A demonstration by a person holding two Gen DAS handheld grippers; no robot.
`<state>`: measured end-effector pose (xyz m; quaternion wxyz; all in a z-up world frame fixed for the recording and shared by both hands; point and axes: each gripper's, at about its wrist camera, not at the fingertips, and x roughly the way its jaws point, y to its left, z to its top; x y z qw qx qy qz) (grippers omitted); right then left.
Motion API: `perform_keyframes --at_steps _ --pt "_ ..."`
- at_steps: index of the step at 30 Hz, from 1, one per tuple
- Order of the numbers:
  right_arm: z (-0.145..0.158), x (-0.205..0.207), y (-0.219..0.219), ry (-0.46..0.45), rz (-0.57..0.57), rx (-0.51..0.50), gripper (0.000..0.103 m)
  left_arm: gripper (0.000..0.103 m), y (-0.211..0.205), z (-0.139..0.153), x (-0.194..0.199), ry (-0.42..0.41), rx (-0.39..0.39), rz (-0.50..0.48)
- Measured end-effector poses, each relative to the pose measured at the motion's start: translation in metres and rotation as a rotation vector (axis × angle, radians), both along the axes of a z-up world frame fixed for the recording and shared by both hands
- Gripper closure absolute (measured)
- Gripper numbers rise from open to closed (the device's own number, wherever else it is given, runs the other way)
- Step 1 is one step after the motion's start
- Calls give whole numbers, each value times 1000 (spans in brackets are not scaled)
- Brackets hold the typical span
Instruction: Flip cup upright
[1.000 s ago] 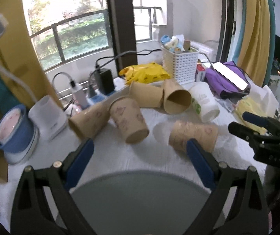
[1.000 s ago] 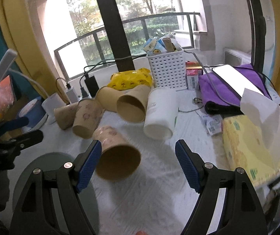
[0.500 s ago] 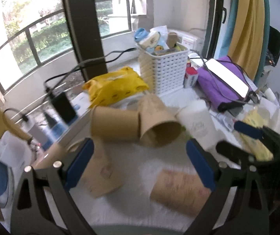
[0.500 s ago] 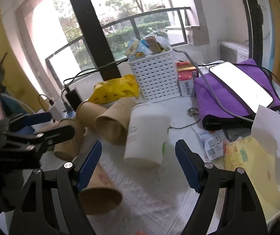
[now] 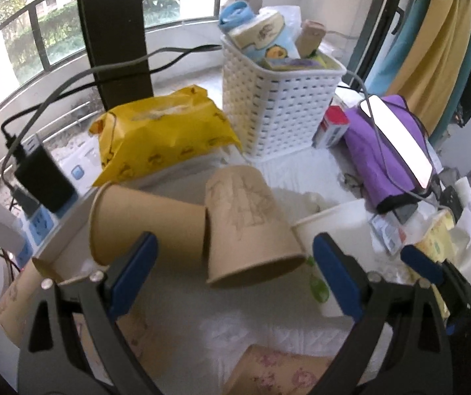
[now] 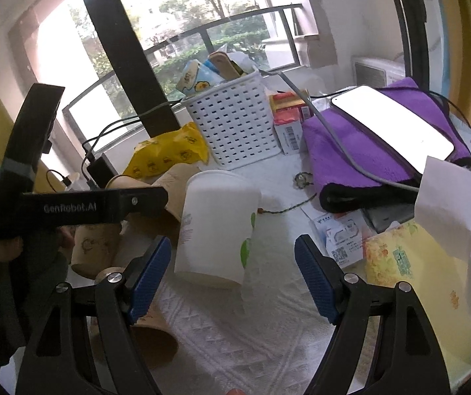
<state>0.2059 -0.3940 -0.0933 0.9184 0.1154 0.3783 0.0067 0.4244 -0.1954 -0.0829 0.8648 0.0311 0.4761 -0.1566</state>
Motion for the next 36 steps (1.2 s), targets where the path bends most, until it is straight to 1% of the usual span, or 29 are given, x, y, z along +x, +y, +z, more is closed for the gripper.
perform_keyframes --at_steps 3,5,7,10,13,15,17,19,23,25,28,30,33,36 --pt "1 -1 -1 -4 -5 2 23 7 -6 -3 6 8 20 0" --pt "1 -2 -2 -8 -11 3 23 8 -10 -2 8 12 14 -8" --pt "2 -3 -4 -10 -17 5 23 14 -13 0 7 15 13 -12" --pt "3 -4 -5 -15 -25 9 23 17 -21 -1 4 24 17 -37" --pt "4 -5 -6 -17 -27 13 23 20 -25 -5 3 5 63 -47" --pt "4 -4 -6 -19 -26 13 23 23 -24 -3 4 7 60 -42" --pt "4 -4 -6 -19 -25 13 23 30 -22 -2 4 9 68 -32" --pt "4 -5 -7 -21 -29 15 23 34 -21 0 -1 15 70 -39" --pt "4 -5 -8 -21 -34 21 23 34 -29 -5 -3 2 109 -64" --pt "4 -6 -8 -22 -34 20 23 34 -31 -4 -2 10 95 -68" --pt "4 -6 -8 -23 -38 23 23 34 -36 -5 -1 7 108 -77" --pt "5 -7 -9 -25 -40 25 23 34 -40 -5 0 19 110 -87" --pt "5 -8 -9 -27 -42 27 23 35 -42 -5 -2 10 130 -95" --pt "4 -8 -9 -22 -40 28 23 37 -42 -5 -6 7 136 -100"
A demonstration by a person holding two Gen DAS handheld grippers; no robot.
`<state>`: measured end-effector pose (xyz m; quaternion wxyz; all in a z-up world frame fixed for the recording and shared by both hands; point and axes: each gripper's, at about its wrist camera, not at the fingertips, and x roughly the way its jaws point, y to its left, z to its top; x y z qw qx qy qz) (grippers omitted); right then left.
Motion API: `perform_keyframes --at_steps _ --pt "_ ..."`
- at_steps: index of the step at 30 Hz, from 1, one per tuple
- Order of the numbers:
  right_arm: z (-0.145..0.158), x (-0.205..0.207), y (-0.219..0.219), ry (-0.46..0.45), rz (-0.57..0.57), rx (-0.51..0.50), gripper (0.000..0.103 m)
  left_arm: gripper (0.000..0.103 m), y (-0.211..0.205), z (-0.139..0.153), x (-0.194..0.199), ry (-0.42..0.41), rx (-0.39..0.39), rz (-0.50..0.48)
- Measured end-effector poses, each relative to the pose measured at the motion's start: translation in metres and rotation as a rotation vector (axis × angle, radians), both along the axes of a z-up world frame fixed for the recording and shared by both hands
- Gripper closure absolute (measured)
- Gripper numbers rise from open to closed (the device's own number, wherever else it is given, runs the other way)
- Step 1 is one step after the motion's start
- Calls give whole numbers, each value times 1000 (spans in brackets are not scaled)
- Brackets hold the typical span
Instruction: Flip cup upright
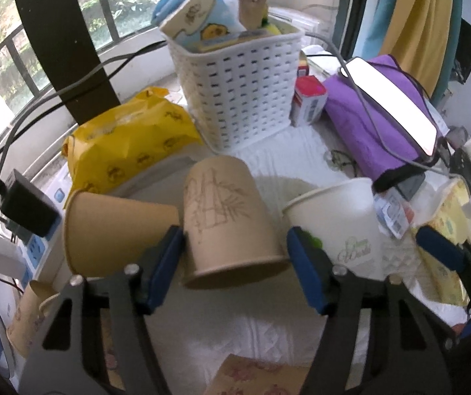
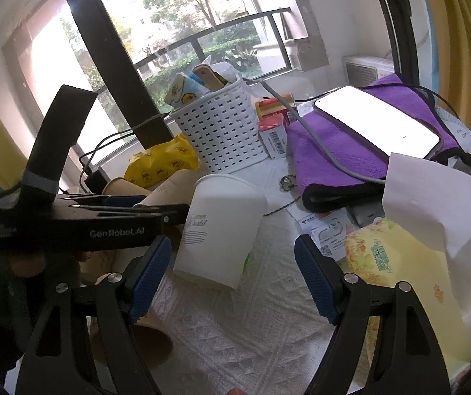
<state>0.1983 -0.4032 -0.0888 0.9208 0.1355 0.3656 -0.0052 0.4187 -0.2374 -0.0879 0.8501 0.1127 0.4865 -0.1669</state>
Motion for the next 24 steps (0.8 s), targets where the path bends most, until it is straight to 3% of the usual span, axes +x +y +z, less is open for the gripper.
perform_keyframes --at_steps 12,24 --pt "1 1 3 8 9 -7 23 42 11 13 -13 -15 -5 -14" --pt "33 -16 18 -41 25 -41 23 42 40 68 -54 -96 -30 -4"
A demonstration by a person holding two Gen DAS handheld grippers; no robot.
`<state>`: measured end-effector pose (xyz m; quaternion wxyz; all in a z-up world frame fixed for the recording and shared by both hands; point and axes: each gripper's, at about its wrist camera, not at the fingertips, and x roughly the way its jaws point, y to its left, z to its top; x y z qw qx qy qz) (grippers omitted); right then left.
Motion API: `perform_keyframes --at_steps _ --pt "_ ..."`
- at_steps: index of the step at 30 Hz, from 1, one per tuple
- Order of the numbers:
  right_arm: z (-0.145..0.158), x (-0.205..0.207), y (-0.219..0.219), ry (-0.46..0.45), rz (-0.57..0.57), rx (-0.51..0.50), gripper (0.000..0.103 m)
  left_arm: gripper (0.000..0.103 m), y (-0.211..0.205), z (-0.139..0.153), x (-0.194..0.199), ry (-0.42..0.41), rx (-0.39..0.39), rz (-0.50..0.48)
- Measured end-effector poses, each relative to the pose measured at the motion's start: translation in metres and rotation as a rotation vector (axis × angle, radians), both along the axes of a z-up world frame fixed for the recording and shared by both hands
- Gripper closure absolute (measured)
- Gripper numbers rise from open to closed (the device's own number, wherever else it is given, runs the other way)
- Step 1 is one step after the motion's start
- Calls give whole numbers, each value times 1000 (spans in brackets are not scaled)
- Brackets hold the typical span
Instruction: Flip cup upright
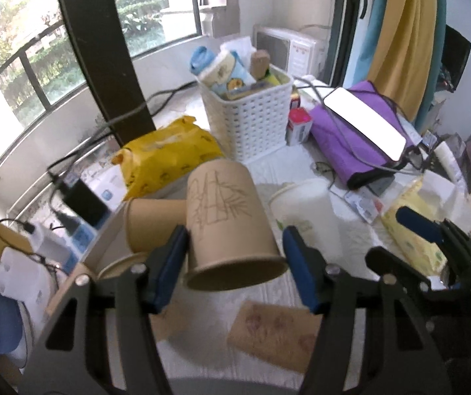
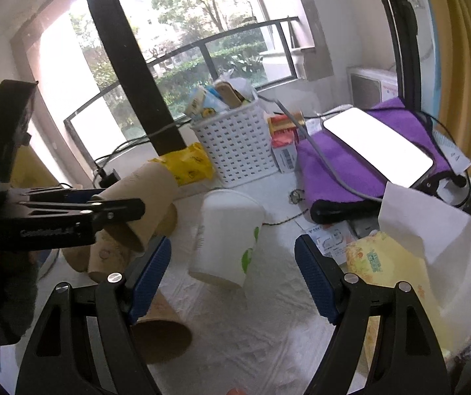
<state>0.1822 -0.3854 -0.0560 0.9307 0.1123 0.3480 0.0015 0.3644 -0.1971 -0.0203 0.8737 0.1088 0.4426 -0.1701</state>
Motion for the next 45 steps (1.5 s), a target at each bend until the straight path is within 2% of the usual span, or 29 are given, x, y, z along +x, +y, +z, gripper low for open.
perform_keyframes --at_steps 13,24,34,45 --pt "40 -47 45 -67 41 -39 23 42 40 44 -84 -76 -57 28" --pt "60 -92 92 -92 82 -92 23 42 81 59 -156 -121 -104 42" --pt "50 -129 132 -45 145 -144 23 42 125 34 -216 -91 -158 77" --pt "11 -158 170 74 237 -203 23 42 165 -32 -263 1 -221 85"
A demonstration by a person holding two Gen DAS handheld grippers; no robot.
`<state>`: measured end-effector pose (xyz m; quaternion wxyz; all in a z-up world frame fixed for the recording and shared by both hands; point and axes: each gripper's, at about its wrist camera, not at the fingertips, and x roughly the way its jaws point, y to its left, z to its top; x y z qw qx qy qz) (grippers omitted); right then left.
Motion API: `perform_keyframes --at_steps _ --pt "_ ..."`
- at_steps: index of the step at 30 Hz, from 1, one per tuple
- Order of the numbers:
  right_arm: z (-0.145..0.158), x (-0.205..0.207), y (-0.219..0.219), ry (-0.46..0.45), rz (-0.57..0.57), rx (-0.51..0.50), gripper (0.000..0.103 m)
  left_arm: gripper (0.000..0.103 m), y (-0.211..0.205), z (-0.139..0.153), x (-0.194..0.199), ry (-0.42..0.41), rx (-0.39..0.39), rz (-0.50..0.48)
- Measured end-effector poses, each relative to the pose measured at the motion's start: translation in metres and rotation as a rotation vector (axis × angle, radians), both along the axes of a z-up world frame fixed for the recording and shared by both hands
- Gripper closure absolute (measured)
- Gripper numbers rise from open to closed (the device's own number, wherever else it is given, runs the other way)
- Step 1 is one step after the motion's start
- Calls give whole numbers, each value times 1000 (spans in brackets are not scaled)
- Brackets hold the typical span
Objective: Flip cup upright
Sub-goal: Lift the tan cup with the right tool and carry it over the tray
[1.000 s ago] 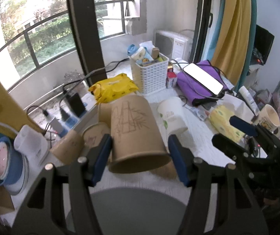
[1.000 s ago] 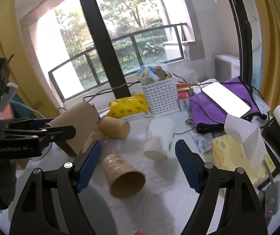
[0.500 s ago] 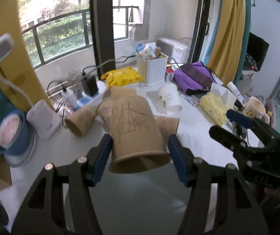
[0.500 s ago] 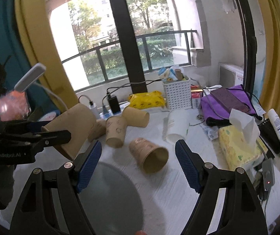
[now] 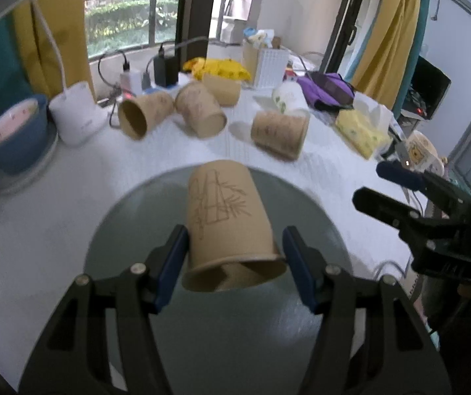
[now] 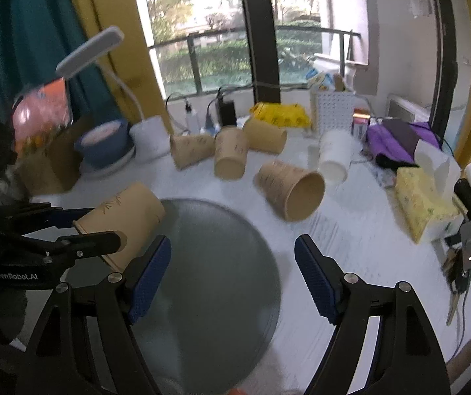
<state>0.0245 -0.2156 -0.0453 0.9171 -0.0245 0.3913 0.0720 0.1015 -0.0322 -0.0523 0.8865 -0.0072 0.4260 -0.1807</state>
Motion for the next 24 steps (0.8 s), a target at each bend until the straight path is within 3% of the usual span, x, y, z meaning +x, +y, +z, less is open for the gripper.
perform_keyframes --at_steps 9,15,20,24 --pt "-19 -8 15 62 25 -29 23 40 13 -33 -8 52 18 -41" --pt "-22 -4 17 82 41 -37 23 37 17 -35 -7 51 8 -47" --pt "-22 -2 17 80 47 -49 23 25 22 -34 -7 53 -20 -38" --pt "-22 0 19 85 61 -56 23 23 23 -32 -10 52 -36 -30"
